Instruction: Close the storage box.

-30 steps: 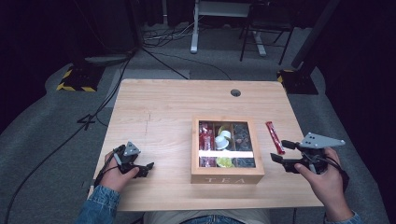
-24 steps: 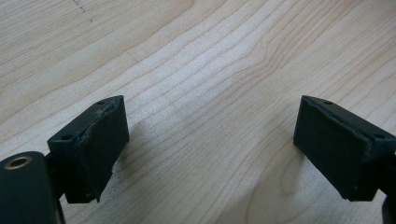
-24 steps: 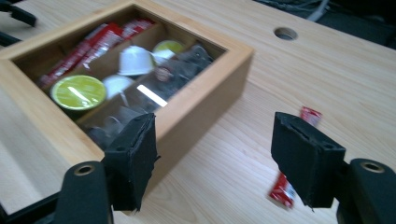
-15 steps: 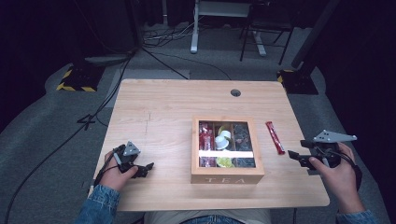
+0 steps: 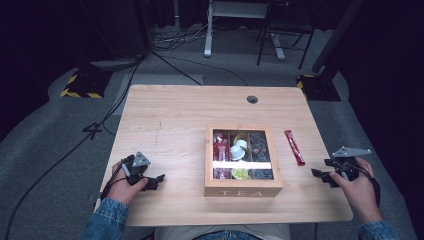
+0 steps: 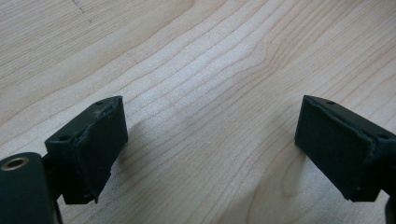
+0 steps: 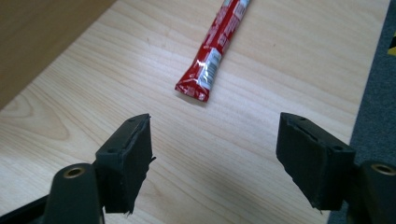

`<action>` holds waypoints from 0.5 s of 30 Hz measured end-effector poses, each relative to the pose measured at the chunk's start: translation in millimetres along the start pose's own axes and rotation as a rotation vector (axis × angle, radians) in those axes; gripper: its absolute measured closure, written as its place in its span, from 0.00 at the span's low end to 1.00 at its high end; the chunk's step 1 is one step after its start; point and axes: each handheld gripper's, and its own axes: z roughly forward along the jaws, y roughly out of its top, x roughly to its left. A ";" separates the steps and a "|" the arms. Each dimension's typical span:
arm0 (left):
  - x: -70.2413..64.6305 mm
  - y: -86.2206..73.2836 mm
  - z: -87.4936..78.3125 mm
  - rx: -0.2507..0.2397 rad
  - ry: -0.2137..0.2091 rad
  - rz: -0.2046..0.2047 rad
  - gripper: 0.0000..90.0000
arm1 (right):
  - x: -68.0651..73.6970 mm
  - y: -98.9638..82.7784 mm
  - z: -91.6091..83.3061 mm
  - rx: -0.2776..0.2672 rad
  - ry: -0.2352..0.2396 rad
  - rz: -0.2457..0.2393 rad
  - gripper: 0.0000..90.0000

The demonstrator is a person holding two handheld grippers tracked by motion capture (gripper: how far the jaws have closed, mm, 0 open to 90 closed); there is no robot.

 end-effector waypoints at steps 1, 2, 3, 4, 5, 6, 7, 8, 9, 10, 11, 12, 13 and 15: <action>0.0 0.0 0.0 0.000 0.000 0.000 0.11 | -0.6 -1.7 2.2 0.002 0.001 0.002 0.30; 0.0 0.0 0.0 0.000 0.000 0.000 0.11 | -1.4 -4.0 4.8 0.002 0.003 0.003 0.29; 0.0 0.0 0.0 0.000 0.000 0.000 0.11 | -2.2 -6.2 7.0 0.003 0.013 0.000 0.27; 0.0 0.0 0.0 0.000 0.000 0.000 0.11 | -2.8 -8.2 8.7 0.012 0.022 -0.005 0.25; 0.0 0.0 0.0 0.000 0.000 0.000 0.11 | -3.3 -10.1 9.9 0.021 0.028 -0.004 0.25; 0.0 0.0 0.0 0.000 0.000 0.000 0.11 | -3.6 -12.1 11.0 0.021 0.027 -0.005 0.25; 0.0 0.0 0.0 0.000 0.000 0.000 0.11 | -3.6 -13.9 12.0 0.015 0.028 -0.005 0.25; 0.0 0.0 0.0 0.000 0.000 0.000 0.11 | -3.1 -15.8 13.1 0.004 0.031 0.006 0.25; 0.0 0.0 0.0 0.000 0.000 0.000 0.11 | -2.7 -17.7 14.1 -0.003 0.034 0.010 0.25; 0.0 0.0 0.0 0.000 0.000 0.000 0.11 | -2.0 -19.4 15.4 -0.006 0.034 0.013 0.25; 0.0 0.0 0.0 0.000 0.000 0.000 0.11 | -1.1 -21.1 16.9 -0.008 0.034 0.013 0.25; 0.0 0.0 0.0 0.000 0.000 0.000 0.11 | -0.1 -22.7 18.5 -0.006 0.034 0.015 0.25; 0.0 0.0 0.0 0.000 0.000 0.000 0.11 | 0.8 -24.1 20.0 -0.006 0.034 0.018 0.25; 0.0 0.0 0.0 0.000 0.000 0.000 0.11 | 2.0 -26.4 22.6 -0.012 0.036 0.014 0.25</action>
